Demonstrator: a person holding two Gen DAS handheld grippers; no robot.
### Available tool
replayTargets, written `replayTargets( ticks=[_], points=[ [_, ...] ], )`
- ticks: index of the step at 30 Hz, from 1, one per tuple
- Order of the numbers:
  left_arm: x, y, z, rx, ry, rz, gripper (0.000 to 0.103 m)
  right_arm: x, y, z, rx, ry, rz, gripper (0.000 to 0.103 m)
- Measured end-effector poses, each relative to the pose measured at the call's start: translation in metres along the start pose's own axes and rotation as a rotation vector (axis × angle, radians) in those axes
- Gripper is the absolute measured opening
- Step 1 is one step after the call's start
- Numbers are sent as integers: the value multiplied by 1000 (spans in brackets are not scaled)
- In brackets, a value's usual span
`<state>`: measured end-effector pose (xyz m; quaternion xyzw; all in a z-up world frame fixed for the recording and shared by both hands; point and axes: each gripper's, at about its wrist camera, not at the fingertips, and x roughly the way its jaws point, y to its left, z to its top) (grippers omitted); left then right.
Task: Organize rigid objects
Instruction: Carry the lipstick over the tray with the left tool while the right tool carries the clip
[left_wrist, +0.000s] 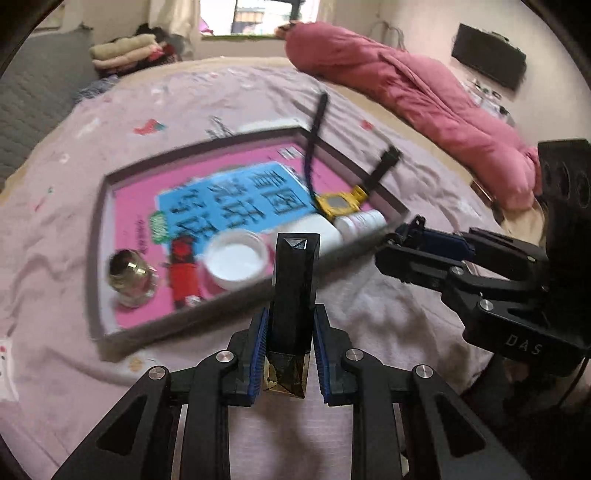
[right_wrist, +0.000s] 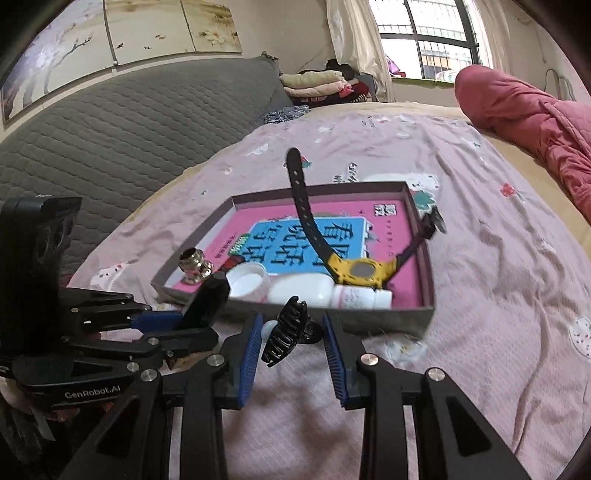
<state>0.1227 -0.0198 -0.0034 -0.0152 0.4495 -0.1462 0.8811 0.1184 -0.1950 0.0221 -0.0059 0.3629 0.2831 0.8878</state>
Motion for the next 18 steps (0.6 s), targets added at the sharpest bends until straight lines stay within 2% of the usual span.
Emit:
replayTargets(
  ticks=[4, 18],
  points=[
    [-10, 16, 1, -26, -27, 13, 23, 1, 9, 5, -30, -7, -22, 34],
    [-21, 33, 10, -72, -78, 71, 23, 9, 15, 24, -40, -32, -66, 34]
  ],
)
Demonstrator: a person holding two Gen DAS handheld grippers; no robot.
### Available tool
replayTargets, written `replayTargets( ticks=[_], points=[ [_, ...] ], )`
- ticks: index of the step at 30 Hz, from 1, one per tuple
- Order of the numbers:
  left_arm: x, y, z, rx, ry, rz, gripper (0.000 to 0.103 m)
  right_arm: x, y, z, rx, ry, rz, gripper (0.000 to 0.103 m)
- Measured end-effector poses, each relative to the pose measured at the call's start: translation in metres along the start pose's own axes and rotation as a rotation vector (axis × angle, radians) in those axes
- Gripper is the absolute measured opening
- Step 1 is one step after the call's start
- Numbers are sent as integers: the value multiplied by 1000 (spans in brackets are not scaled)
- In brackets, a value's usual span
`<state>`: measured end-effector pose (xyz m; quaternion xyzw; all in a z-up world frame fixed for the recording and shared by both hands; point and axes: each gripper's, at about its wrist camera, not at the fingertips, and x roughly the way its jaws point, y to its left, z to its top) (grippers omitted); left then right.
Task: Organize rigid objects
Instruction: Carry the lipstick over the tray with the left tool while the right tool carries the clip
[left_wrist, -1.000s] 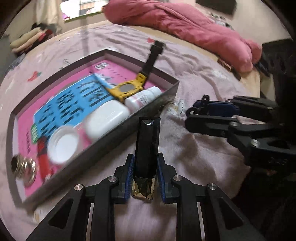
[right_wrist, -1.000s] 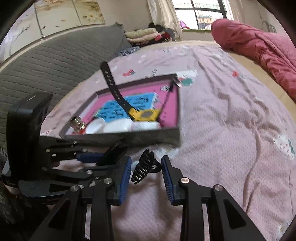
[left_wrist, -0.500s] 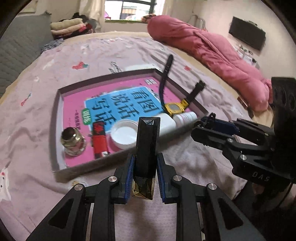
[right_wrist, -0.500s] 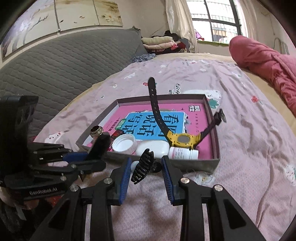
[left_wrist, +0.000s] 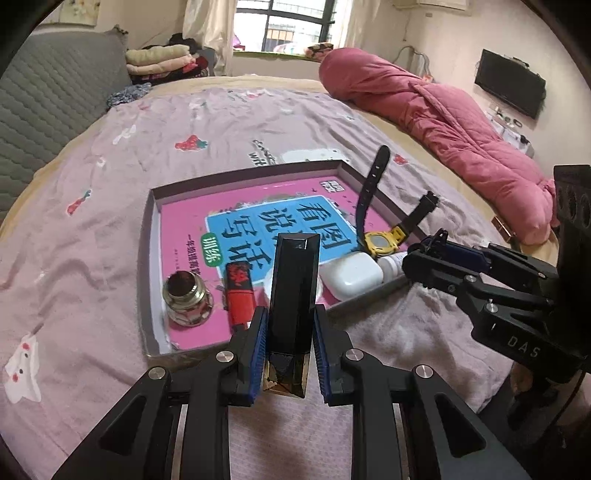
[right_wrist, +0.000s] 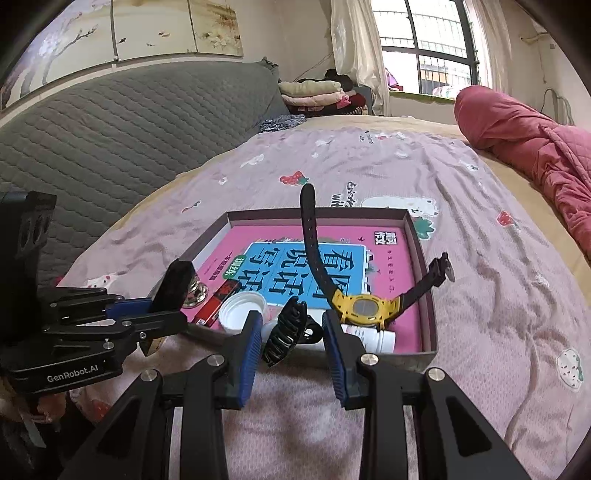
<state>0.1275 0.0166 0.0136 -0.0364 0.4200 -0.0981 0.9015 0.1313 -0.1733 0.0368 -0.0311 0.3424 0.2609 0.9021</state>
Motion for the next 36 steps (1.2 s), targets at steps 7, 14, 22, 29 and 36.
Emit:
replayTargets(
  ticks=[7, 14, 22, 29, 36],
  points=[
    [1, 18, 7, -40, -21, 24, 23, 4, -4, 12, -3, -27, -24, 34],
    [-6, 34, 18, -55, -67, 67, 24, 4, -9, 27, 6, -58, -42, 34],
    [-7, 44, 21, -61, -79, 79, 23, 3, -12, 36, 21, -87, -45, 34],
    [16, 40, 16, -54, -11, 81, 24, 21, -10, 18, 23, -31, -48, 34],
    [30, 44, 8, -76, 42, 65, 23, 31, -10, 7, 14, -2, -53, 34]
  ],
)
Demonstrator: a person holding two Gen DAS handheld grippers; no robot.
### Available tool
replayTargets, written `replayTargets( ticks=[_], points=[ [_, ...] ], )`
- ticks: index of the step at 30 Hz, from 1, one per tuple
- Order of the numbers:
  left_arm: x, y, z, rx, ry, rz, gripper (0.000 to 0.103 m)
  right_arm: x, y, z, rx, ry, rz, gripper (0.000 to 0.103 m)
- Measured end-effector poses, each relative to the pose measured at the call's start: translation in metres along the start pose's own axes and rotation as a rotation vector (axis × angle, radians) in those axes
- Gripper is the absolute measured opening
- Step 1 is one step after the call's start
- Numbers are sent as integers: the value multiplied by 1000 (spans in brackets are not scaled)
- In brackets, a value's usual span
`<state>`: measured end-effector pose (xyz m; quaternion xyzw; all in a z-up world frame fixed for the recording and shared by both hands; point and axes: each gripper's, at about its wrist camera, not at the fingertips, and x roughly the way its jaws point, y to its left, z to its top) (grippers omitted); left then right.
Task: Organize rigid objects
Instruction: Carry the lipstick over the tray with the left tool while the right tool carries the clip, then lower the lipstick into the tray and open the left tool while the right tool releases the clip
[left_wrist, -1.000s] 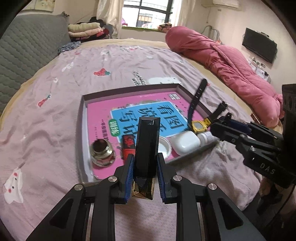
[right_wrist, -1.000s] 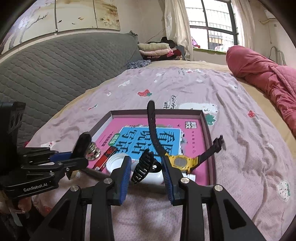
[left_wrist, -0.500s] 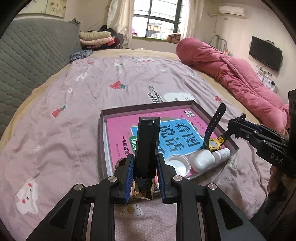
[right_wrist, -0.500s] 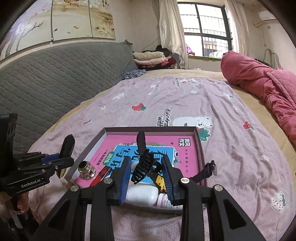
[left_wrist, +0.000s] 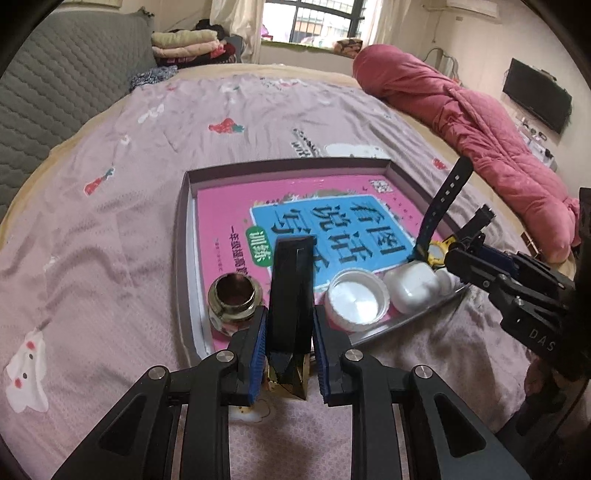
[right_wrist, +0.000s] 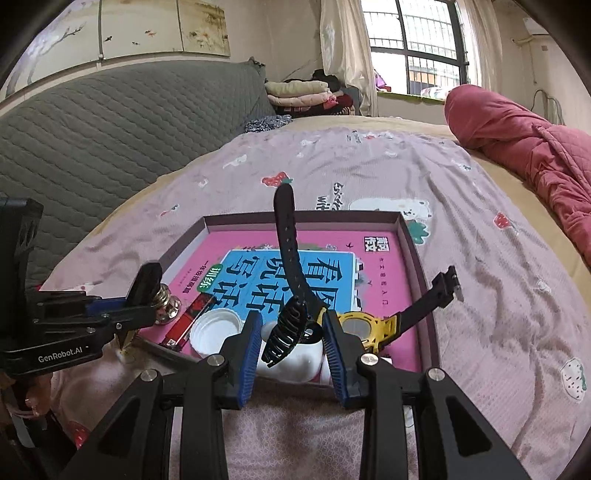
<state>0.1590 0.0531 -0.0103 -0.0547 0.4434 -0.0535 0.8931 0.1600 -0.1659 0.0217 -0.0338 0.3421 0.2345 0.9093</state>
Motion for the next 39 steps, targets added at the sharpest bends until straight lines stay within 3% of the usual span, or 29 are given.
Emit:
replayTargets(
  ticks=[29, 39],
  points=[
    [21, -8, 0, 25, 35, 37, 22, 16, 1, -14, -29, 28, -54, 34],
    [27, 4, 1, -17, 44, 42, 22, 16, 3, -15, -41, 23, -77, 34]
  ],
)
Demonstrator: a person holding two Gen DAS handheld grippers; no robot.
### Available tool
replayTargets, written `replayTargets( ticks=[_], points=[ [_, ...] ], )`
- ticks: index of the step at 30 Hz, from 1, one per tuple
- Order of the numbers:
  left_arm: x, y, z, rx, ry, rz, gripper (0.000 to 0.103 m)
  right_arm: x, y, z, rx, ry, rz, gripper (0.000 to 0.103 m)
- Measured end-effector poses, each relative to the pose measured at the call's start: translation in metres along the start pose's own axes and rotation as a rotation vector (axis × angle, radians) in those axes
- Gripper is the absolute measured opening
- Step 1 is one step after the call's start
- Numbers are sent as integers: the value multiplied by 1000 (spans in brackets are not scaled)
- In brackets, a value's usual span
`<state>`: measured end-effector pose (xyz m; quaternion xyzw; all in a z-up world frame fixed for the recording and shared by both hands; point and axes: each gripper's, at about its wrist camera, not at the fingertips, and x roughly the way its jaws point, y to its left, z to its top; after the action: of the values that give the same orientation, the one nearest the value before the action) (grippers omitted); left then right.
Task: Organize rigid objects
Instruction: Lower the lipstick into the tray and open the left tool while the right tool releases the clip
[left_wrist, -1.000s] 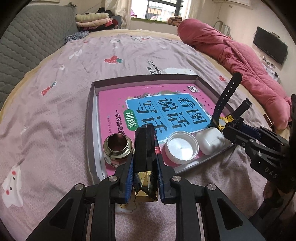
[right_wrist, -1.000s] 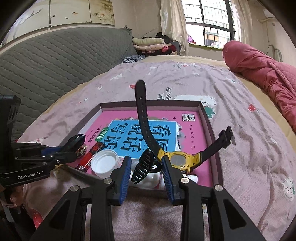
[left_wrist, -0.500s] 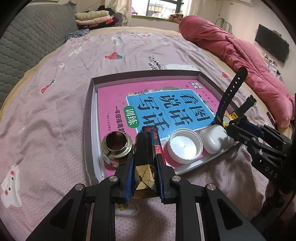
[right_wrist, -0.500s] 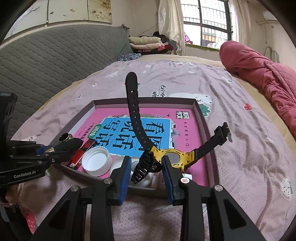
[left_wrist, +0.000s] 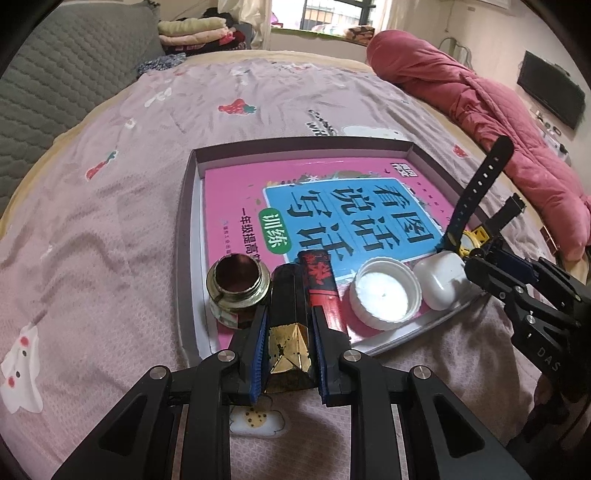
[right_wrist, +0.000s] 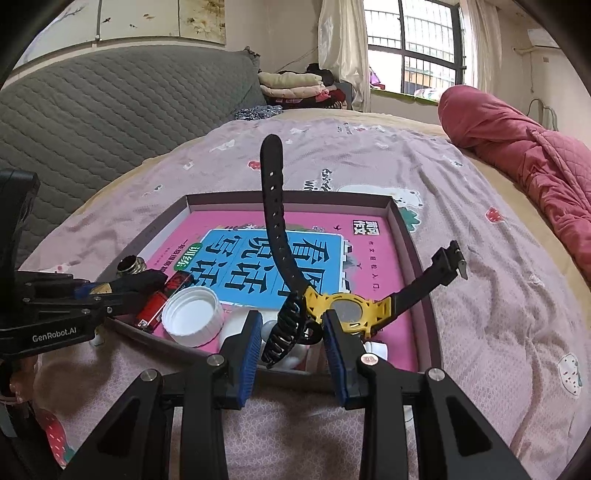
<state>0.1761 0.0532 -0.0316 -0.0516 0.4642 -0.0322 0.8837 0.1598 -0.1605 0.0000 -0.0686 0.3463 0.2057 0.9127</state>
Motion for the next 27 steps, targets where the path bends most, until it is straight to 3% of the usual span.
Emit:
replayTargets(
  ticks=[27],
  points=[
    [9, 1, 3, -17, 6, 19, 22, 5, -4, 1, 7, 1, -18, 34]
  ],
)
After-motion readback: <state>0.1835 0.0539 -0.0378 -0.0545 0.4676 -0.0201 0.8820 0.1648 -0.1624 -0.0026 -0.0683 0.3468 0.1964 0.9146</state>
